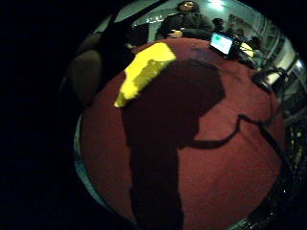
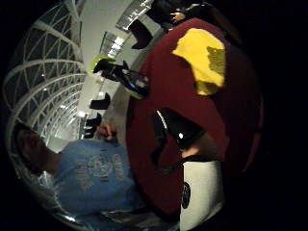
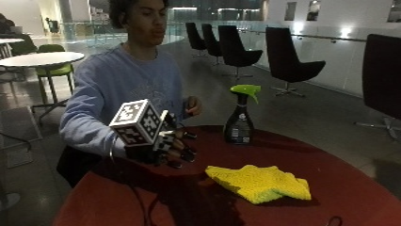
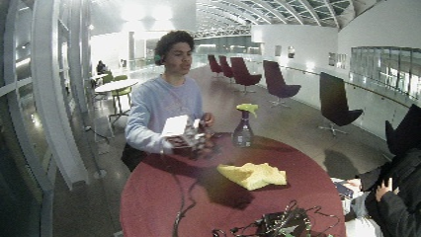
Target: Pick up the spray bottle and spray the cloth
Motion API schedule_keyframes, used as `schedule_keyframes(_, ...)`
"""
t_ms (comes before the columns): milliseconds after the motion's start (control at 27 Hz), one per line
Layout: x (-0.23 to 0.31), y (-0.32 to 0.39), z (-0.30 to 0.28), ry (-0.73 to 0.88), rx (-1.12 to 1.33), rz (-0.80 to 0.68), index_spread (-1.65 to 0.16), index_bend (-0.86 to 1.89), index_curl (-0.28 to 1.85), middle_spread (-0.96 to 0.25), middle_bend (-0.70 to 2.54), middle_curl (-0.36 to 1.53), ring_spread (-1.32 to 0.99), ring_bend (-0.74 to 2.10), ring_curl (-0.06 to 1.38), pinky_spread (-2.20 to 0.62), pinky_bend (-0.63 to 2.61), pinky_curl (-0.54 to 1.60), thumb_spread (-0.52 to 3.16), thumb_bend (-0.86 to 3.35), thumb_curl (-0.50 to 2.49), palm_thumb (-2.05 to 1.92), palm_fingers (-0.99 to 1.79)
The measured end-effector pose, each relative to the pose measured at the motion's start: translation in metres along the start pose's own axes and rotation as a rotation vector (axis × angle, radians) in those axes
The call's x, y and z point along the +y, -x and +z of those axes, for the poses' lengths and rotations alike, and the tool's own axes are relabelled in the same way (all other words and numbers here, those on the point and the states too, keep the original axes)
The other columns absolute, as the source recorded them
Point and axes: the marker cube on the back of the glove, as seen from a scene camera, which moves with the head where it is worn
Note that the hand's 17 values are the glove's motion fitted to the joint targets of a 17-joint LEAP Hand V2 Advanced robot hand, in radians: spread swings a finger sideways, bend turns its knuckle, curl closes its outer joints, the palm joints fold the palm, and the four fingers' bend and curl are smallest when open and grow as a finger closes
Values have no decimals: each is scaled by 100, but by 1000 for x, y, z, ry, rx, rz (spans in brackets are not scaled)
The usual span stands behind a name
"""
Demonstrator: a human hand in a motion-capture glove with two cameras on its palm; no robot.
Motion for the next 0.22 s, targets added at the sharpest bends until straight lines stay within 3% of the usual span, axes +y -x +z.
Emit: schedule_keyframes(222, 20, -48, -25, -14, 116, 46, -40, 12, 21, -4, 28, 43, 3, 37, 34, 23, 27, 36, 103, -2, 43, 64, 58)
